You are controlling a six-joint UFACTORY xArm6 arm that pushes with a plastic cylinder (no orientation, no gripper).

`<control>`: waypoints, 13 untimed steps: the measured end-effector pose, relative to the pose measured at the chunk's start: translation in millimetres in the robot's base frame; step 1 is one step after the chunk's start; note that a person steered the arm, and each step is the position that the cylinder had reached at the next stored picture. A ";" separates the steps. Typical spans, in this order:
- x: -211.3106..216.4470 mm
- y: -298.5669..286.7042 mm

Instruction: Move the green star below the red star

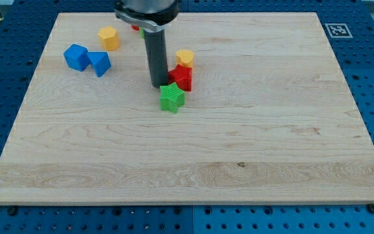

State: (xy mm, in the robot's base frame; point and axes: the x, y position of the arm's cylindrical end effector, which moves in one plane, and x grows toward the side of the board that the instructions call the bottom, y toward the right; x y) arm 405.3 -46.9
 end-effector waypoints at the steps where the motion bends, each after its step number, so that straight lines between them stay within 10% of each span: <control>1: 0.0 13.8; 4: 35.5 -54.0; 10: 45.1 22.4; 13: 40.7 -153.3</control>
State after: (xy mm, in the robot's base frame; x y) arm 446.0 -200.2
